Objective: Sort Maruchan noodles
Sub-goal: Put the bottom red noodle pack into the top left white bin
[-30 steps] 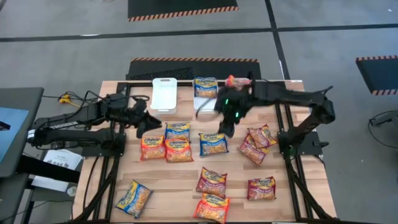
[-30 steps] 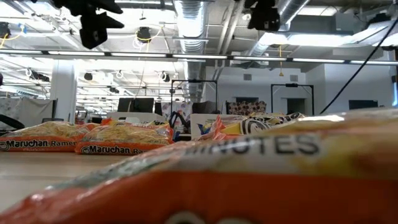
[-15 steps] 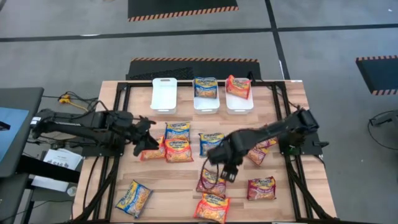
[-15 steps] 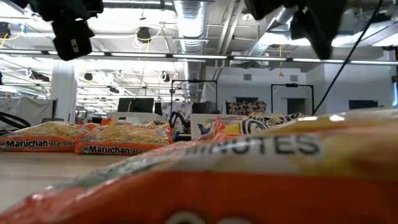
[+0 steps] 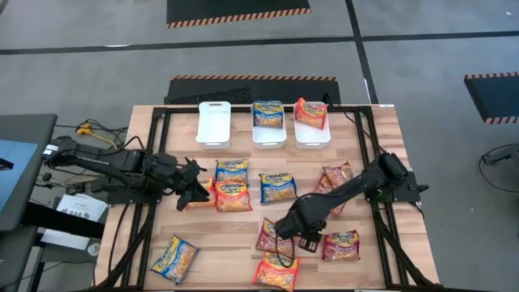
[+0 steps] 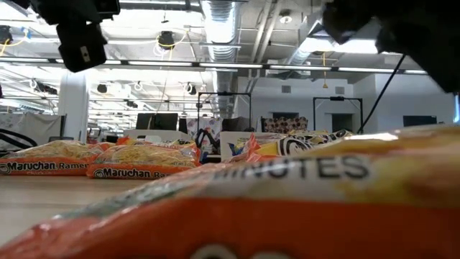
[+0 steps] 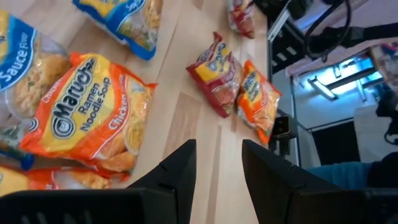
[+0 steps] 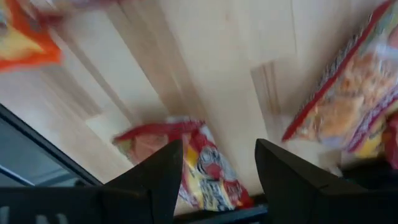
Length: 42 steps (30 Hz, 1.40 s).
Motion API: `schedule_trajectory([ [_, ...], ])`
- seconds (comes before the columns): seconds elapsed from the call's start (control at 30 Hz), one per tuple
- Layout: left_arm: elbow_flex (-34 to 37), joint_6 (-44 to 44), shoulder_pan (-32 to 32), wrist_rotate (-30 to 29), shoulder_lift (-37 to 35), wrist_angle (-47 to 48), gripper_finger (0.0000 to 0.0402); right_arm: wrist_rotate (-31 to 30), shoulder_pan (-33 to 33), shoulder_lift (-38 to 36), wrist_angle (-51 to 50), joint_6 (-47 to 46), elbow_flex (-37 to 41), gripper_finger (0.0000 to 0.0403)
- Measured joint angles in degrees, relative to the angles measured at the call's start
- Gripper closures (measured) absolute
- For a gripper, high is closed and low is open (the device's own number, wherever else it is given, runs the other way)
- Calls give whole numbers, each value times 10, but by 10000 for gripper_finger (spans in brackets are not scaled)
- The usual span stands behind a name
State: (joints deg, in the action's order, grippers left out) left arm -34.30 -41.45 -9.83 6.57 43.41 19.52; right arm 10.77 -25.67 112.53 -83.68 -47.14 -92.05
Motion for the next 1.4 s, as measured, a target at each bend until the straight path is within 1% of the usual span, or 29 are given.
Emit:
schedule_trajectory([
  [0.2,1,0,-11,-4,32,-6,288,25,-13,-7,14,-6,61,175],
  [0.3,0,-2,-14,-4,46,-9,288,34,-18,-6,24,4,74,175],
  [0.37,0,-3,-16,-4,56,-19,288,59,-18,-7,45,4,83,175],
  [0.5,0,-6,-19,-4,65,-27,288,62,-26,-6,47,7,88,175],
  [0.63,0,-7,-19,-5,70,-42,288,62,-34,-6,65,7,103,175],
  [0.87,0,-11,-19,-9,74,-40,288,73,-36,-6,87,7,173,175],
  [1.0,0,-12,-19,-11,73,-40,288,103,-35,-6,116,24,198,176],
  [1.07,0,-12,-19,-13,73,-40,288,111,-35,-6,134,24,205,183],
  [1.13,0,-11,-19,-15,73,-40,288,116,-35,-6,139,21,210,203],
  [1.2,0,-11,-19,-20,73,-40,288,117,-35,-6,141,18,211,238],
  [1.27,0,-8,-19,-25,73,-40,288,120,-35,-6,141,17,211,287],
  [1.37,0,-2,-19,-28,73,-40,288,121,-35,-6,139,17,211,371],
  [1.4,0,-2,-19,-28,73,-40,288,121,-35,-6,139,16,211,385],
])
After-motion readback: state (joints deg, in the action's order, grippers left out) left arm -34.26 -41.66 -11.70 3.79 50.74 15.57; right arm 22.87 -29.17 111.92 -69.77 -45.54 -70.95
